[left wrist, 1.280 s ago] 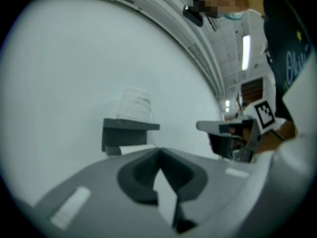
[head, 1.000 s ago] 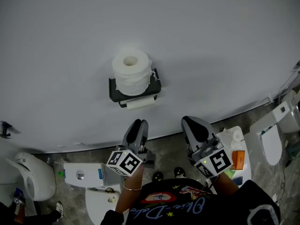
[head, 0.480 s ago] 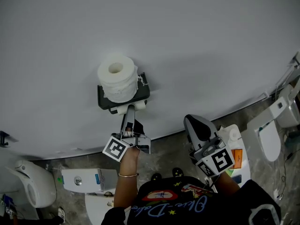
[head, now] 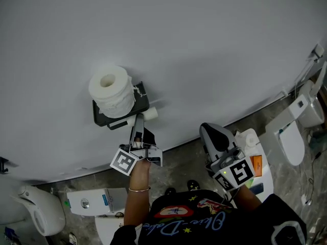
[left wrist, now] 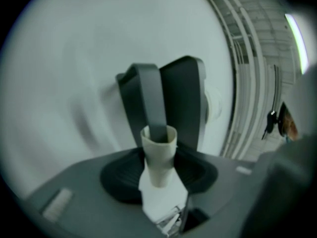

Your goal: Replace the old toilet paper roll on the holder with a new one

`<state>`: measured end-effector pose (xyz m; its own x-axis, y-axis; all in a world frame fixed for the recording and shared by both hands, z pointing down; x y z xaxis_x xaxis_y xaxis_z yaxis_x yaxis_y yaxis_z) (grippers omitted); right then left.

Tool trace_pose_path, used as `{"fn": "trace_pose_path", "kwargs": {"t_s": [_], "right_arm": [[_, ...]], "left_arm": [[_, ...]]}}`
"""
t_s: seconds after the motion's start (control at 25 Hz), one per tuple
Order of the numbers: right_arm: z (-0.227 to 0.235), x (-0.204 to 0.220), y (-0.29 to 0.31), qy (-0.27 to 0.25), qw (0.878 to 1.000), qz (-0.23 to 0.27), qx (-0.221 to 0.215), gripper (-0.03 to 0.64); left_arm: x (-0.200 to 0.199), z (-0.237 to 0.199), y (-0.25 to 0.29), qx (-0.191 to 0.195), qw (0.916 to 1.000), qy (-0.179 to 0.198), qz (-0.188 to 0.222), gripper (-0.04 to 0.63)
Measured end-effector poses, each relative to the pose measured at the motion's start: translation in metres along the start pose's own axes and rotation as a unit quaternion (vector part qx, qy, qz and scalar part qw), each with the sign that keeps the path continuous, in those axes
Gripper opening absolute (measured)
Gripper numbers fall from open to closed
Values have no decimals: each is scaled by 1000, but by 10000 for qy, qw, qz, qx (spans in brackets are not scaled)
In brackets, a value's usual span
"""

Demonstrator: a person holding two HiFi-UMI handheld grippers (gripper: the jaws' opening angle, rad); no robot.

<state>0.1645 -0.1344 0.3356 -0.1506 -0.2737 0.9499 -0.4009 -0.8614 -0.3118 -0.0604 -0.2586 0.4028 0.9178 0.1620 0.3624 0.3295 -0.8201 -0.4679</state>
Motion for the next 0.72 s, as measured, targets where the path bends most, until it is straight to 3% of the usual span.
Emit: {"fn": "trace_pose_path", "kwargs": {"t_s": [0.36,0.44,0.6,0.72], "right_arm": [[26,-9,-26,-145,9989,46,435,14],[29,-10,-29,-132,9988,37,478,14],[26,-8,-25,-51,9992,69,398,14],[22,-5,-20,103,9995,99,266,14]], "left_arm": [[80,10,16,225,9949,-100,-977,173],[89,18,7,311,9924,211,-1173,173],[79,32,-14,330,9824,1193,-1396,173],[62,44,-33,299,9653,2116,-1503,173]]}}
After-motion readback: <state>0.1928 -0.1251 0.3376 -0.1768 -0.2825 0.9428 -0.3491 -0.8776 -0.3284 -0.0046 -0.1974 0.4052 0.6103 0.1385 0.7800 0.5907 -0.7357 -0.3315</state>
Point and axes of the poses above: the fingertips, and each gripper's own axes: y forward along the fingers, z to its right, x out of its underside, the point moved 5 cm from there along -y, backward along the fingers, and after that the axes turned 9 degrees about z, right-handed, at the moved point
